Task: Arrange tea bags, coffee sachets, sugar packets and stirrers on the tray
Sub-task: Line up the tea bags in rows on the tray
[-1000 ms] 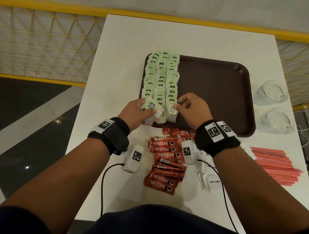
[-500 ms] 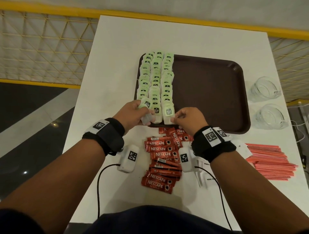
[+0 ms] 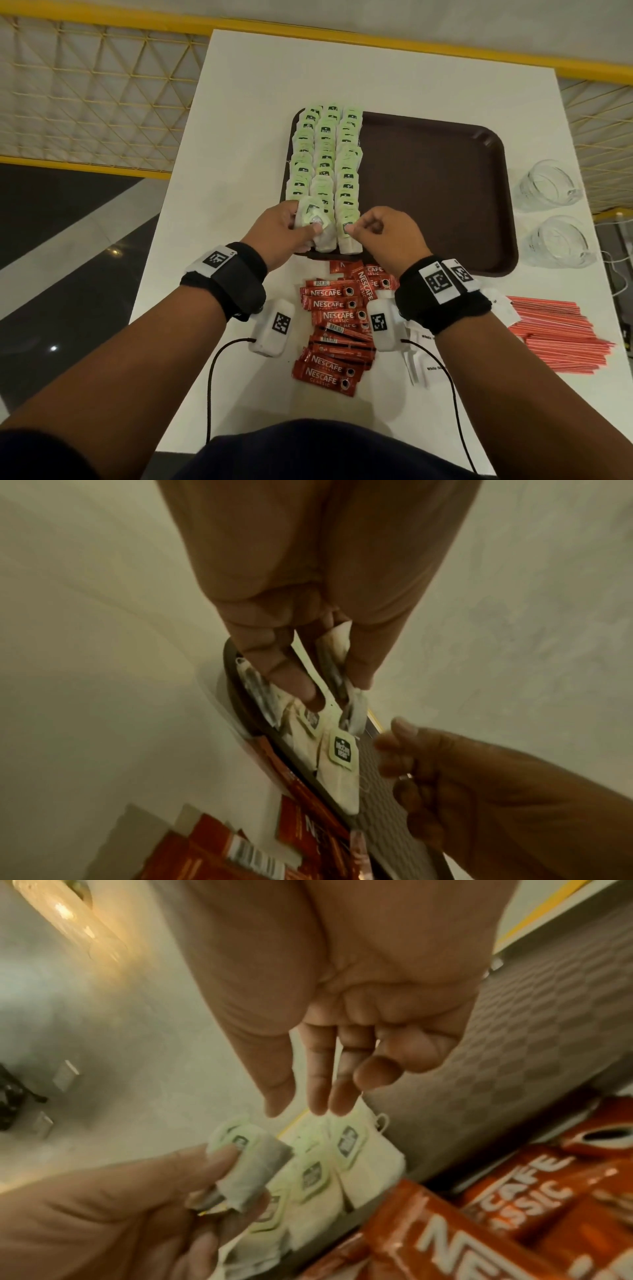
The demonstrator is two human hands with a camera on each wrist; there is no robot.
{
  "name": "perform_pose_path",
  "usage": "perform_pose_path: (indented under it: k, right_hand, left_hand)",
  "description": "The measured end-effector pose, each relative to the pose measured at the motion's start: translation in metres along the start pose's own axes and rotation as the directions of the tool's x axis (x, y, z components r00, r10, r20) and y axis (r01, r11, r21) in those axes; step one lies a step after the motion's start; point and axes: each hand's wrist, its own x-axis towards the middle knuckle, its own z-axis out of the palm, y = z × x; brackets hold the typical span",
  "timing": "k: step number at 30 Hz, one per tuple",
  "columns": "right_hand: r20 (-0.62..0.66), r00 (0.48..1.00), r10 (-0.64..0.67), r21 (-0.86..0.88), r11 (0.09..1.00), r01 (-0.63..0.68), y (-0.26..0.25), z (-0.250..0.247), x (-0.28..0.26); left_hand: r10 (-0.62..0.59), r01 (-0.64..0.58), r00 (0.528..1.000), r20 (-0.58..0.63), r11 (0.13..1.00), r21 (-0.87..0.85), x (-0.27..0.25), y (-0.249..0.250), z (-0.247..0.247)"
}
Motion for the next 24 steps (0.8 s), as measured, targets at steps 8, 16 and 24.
perform_pose_path:
  k: [8,16,24]
  right_hand:
    - [0.055,0.998,-0.033,0.078,0.997,0.029,0.001,0.007,0.000]
    - [-0.016,0.991,0.131,-0.051,0.990,-0.132,0.017,0.008,0.004]
    - [-0.025,0.990,0.140,-0.147,0.979,-0.142,0.018,0.007,0.005]
  left_hand:
    - [0.026,-0.023,0.999,-0.031,0.995,0.101,0.000,0.004,0.014]
    - [0.027,-0.012,0.999,-0.043,0.944,0.331,0.002,0.003,0.011]
    - [0.065,-0.005,0.995,-0.078,0.797,0.603,0.008,0.004,0.020]
